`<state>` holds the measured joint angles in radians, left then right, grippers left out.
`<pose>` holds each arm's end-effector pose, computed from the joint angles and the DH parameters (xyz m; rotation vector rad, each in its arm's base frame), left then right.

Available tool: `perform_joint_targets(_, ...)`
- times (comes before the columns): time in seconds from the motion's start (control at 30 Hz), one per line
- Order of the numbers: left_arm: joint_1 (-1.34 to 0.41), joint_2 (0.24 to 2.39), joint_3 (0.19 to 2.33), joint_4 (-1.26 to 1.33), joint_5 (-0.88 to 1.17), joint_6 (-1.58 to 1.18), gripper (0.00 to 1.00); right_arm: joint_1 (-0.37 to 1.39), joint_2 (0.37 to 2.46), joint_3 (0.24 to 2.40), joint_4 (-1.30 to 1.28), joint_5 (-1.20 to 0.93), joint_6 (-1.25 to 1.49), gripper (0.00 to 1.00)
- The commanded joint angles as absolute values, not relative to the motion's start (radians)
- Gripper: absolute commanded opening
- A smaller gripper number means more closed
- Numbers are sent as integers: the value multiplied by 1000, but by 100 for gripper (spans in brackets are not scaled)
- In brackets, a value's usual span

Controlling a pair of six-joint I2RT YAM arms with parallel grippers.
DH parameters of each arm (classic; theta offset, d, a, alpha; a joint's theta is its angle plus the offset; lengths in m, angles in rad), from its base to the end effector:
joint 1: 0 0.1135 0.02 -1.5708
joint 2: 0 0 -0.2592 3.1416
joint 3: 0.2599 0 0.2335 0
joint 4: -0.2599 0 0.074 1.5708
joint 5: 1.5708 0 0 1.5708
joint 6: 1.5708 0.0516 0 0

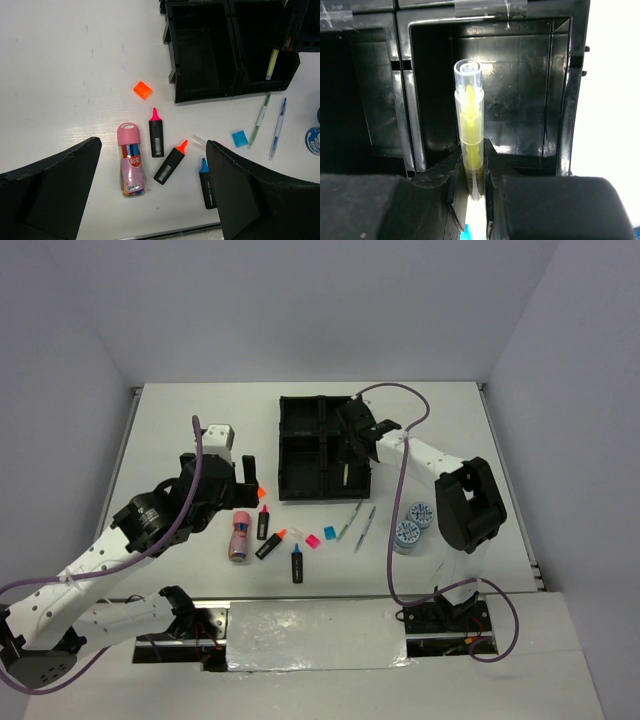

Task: Sort the stationery into containers
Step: Place the pen in the storage box.

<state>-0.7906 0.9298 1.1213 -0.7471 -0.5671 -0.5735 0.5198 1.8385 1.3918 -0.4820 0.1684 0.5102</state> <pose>0.1428 -0.1049 0.3611 -0.1063 2.0382 -0.2507 0.3452 0.1876 0.2201 0.0580 2.4941 0.2253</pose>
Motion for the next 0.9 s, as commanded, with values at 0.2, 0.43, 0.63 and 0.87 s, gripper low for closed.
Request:
perform_joint_targets(0.2, -787, 931, 1121, -723, -548, -540, 99, 514, 1815, 1397, -449, 140, 534, 45)
perform_joint_targets(0.43, -787, 931, 1121, -721, -541, -541, 99, 512, 1741, 1437, -488, 138, 522, 54)
perform_joint_targets(0.63, -788, 928, 1127, -729, -571, -561, 99, 531, 1513, 1321, -502, 149, 505, 54)
perform_joint_targets(0.87, -788, 923, 1137, -750, -614, -583, 99, 613, 1315, 996, -511, 254, 616, 54)
